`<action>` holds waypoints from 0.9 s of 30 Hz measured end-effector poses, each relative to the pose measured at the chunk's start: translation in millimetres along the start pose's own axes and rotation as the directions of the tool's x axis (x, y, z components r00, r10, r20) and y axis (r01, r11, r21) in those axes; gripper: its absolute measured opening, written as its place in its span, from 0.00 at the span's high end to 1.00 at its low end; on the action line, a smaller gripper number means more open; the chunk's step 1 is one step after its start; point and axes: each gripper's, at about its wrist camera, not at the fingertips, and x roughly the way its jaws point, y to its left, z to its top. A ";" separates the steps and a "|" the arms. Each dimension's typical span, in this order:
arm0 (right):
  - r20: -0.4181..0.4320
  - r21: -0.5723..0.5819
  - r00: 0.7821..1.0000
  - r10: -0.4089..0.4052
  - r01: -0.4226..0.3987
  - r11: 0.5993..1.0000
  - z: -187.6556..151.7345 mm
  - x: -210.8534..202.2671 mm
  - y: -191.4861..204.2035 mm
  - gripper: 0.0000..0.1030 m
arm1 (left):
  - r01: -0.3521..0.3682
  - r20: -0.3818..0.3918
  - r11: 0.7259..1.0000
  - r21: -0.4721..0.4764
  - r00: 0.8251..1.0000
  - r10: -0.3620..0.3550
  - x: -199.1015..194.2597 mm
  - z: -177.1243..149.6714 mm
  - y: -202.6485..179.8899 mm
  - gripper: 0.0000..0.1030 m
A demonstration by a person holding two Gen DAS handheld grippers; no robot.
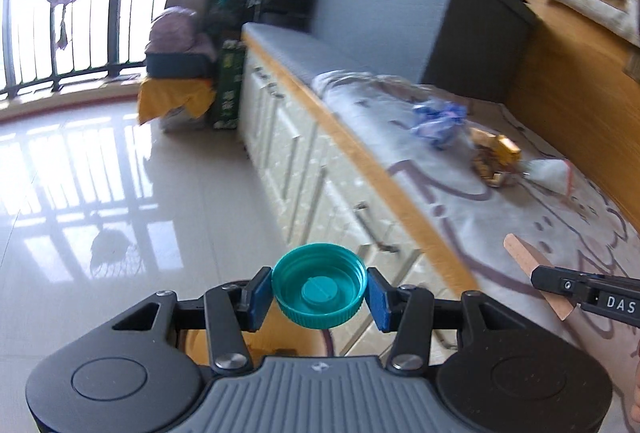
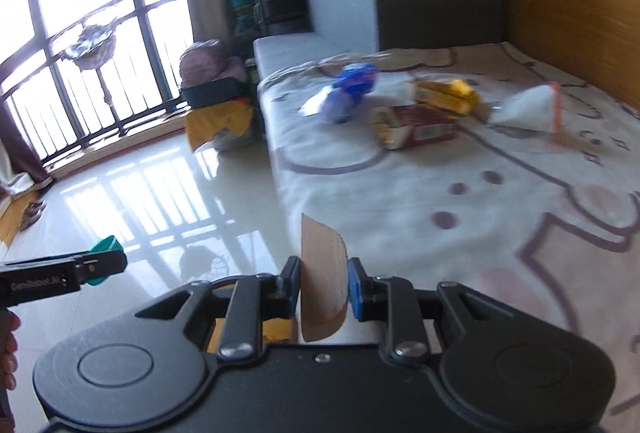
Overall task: Collect trash
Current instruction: 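Carry the cap and stick over the yellow wastebasket with both tools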
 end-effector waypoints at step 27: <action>-0.368 -0.117 0.927 0.077 -0.128 0.985 -51.1 141.5 108.3 0.75 | -0.146 -0.323 0.905 -0.399 0.946 0.011 120.2 -77.0 113.5 0.51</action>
